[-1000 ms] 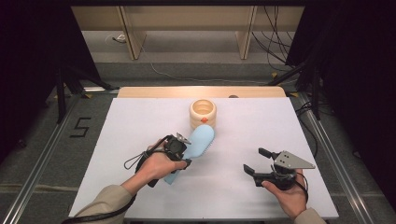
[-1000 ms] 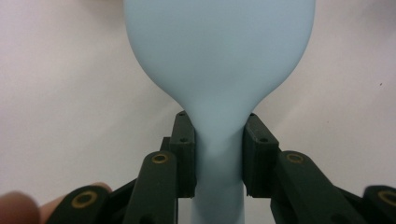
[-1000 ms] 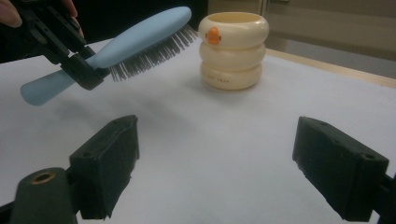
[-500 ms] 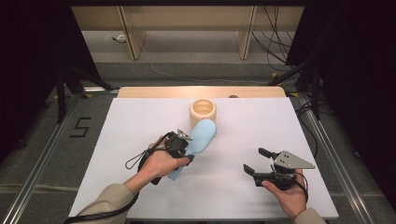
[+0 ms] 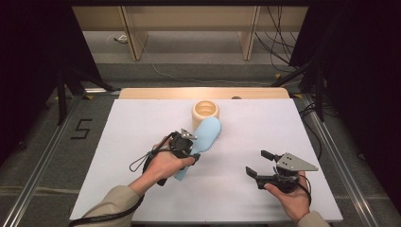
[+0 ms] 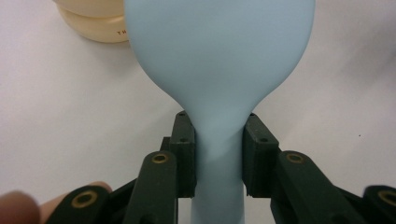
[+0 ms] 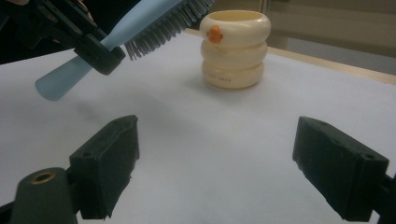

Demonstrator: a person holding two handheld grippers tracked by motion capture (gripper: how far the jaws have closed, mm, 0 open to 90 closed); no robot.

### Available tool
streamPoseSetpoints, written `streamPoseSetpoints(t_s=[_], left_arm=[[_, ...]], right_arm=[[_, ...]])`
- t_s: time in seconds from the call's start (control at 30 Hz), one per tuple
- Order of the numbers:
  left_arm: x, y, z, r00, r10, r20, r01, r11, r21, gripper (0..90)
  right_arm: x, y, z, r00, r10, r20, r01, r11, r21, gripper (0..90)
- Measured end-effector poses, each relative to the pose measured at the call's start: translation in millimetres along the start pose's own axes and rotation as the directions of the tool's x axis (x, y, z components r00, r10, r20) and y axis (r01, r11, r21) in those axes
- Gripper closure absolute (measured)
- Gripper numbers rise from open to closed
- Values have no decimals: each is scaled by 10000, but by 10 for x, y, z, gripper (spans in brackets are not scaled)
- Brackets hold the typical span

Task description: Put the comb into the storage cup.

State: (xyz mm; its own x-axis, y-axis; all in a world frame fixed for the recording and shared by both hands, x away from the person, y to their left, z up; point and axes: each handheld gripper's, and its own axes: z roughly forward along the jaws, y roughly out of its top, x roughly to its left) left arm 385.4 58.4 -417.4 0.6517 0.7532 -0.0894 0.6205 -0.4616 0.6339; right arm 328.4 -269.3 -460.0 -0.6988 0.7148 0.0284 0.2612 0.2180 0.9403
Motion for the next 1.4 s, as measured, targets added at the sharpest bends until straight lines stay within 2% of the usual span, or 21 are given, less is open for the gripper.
streamPoseSetpoints(t_s=[0.43, 1.4], left_arm=[[-23, 39, 28, 9999, -146, -74, 143, 9990, -424, 697], [-51, 83, 71, 9991, -400, -134, 386, 9953, -883, 696]], right_arm=[[31, 0, 28, 9999, 27, -107, -26, 10000, 91, 157], [145, 16, 120, 9990, 73, -435, -60, 9995, 305, 157]])
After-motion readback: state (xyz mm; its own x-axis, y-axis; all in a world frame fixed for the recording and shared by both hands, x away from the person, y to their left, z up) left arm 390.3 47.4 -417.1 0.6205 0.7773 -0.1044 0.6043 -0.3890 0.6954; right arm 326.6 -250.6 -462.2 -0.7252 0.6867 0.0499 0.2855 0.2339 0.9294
